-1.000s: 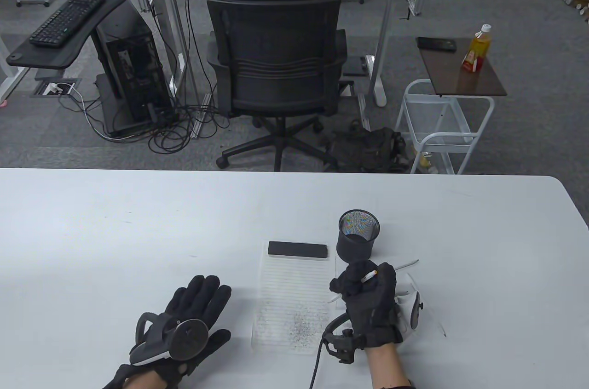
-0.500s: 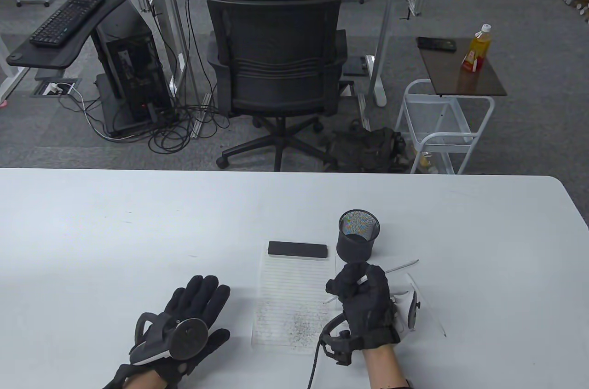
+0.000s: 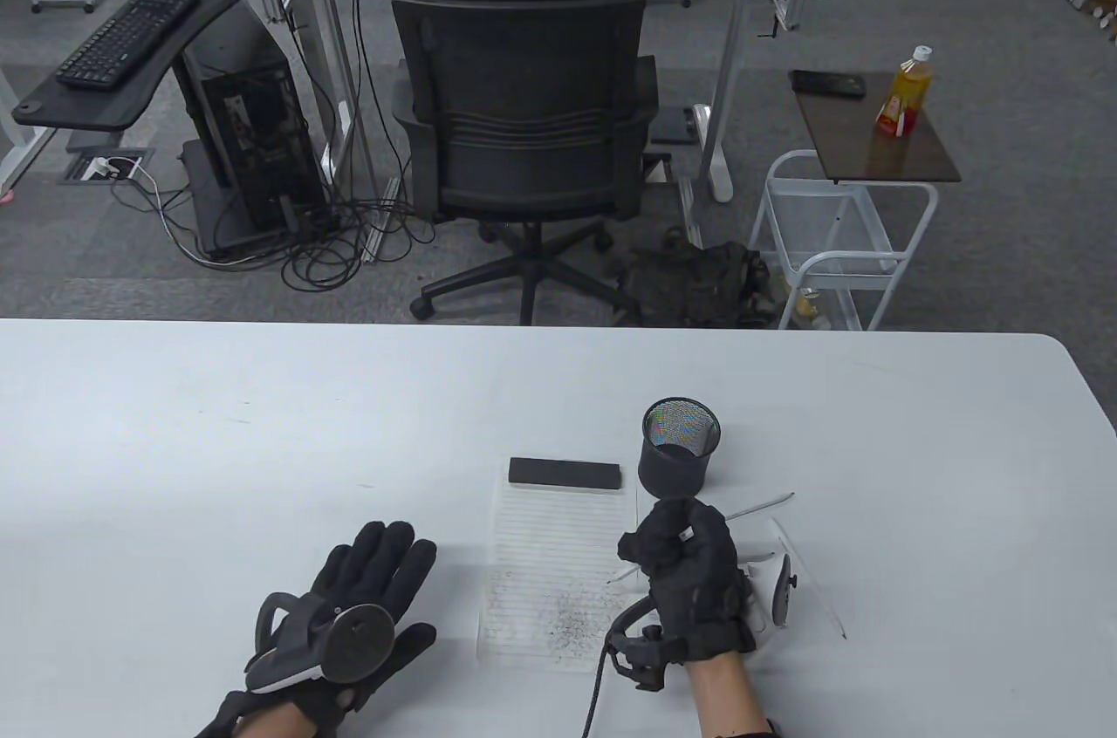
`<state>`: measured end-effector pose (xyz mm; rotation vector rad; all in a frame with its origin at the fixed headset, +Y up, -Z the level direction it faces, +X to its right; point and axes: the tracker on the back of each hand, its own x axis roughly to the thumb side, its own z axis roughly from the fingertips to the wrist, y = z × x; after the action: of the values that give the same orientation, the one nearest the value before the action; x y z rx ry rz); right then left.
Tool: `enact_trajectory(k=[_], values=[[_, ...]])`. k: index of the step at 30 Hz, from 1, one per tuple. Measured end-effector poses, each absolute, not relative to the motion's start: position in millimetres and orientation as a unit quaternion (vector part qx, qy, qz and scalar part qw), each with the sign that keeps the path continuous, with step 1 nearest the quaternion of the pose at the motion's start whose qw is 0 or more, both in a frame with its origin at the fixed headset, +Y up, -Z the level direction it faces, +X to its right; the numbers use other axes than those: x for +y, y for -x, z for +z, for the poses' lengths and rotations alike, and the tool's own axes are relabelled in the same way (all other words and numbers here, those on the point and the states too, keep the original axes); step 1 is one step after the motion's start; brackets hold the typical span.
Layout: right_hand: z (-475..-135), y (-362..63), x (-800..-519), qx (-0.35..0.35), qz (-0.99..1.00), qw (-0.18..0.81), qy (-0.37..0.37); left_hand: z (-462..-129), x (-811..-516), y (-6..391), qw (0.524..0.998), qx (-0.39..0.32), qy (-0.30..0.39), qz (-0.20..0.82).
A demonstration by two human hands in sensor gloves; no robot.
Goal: Press to extend mechanical pencil leads
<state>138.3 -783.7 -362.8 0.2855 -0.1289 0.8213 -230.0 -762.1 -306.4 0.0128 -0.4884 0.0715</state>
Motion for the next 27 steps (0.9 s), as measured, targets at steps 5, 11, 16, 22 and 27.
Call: enact_trajectory(k=[5, 11, 16, 22, 27], values=[[-362, -135, -783, -0.057, 0.408, 0.9, -0.143, -307, -763, 230, 0.97, -0.241, -0.005, 0.033], [-364, -135, -784, -0.053, 0.407, 0.901, -0.142, -307, -763, 229, 0.97, -0.242, -0.005, 0.033], [-363, -132, -786, -0.051, 0.403, 0.902, -0.147, -307, -764, 229, 0.97, -0.242, -0.003, 0.032], [-362, -129, -793, -0.043, 0.411, 0.899, -0.147, -307, -764, 229, 0.97, -0.242, -0.002, 0.033], [-363, -124, -801, -0.03, 0.426, 0.894, -0.138, -307, -764, 228, 0.969, -0.244, -0.003, 0.032]])
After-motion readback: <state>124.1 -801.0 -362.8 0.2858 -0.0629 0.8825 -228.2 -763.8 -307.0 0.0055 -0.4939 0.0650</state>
